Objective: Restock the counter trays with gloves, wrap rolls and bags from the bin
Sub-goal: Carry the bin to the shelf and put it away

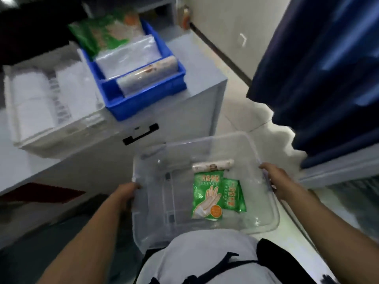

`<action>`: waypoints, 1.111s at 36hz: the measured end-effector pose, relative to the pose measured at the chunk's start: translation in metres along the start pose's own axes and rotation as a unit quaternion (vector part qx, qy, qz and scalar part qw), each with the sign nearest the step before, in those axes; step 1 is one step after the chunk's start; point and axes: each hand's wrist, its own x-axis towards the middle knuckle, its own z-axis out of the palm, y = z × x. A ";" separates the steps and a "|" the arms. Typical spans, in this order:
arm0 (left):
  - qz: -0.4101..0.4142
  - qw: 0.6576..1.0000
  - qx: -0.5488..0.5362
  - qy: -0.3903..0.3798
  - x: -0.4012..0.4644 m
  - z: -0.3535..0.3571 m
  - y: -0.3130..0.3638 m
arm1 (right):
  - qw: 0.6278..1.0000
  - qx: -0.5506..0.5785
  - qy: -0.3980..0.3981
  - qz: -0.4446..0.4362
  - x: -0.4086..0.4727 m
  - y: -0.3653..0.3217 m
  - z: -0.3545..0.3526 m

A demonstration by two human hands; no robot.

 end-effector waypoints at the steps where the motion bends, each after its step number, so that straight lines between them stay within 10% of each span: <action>1: 0.006 1.000 0.019 -0.015 -0.005 0.020 0.019 | 0.999 0.028 0.014 0.008 0.001 0.006 -0.020; 21: 0.226 0.874 0.402 -0.152 -0.067 0.317 0.319 | 0.858 0.382 0.275 0.208 -0.015 0.104 -0.147; 28: 0.254 0.837 0.449 -0.181 -0.096 0.364 0.436 | 0.840 0.416 0.290 0.195 -0.025 0.038 -0.155; 40: 0.306 0.872 0.368 -0.102 -0.052 0.364 0.586 | 0.881 0.386 0.261 0.079 0.079 -0.124 -0.183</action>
